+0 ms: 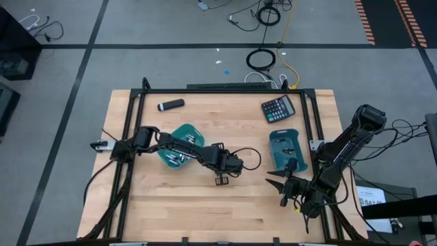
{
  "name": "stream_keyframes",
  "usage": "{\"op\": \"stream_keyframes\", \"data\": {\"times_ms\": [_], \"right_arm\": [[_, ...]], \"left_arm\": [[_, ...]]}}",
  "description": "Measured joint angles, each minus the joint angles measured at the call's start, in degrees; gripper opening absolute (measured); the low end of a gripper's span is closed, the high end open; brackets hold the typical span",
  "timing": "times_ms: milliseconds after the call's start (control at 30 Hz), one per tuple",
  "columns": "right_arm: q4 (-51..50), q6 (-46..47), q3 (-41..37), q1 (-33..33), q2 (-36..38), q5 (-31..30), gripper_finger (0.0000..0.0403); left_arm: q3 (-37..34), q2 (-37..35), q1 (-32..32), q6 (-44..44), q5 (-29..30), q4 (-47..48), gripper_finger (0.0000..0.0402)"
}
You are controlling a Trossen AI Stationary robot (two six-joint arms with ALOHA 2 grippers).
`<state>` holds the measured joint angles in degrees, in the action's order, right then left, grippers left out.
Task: Sort batteries
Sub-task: Put the white battery into the green bin
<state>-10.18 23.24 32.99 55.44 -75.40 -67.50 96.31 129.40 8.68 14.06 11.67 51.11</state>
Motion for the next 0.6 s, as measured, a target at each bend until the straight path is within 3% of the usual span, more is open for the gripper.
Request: {"op": "stream_keyframes", "data": {"times_ms": [333, 600], "right_arm": [[0.05, -0.11, 0.00, 0.00, 0.00, -8.56, 0.0123], [0.05, -0.73, 0.00, -1.86, 0.02, -9.05, 0.0123]], "left_arm": [[2.70, 0.15, 0.91, -3.97, 4.59, 2.64, 0.0046], [15.25, 0.13, 3.05, -0.68, 9.69, 23.64, 0.0046]]}}
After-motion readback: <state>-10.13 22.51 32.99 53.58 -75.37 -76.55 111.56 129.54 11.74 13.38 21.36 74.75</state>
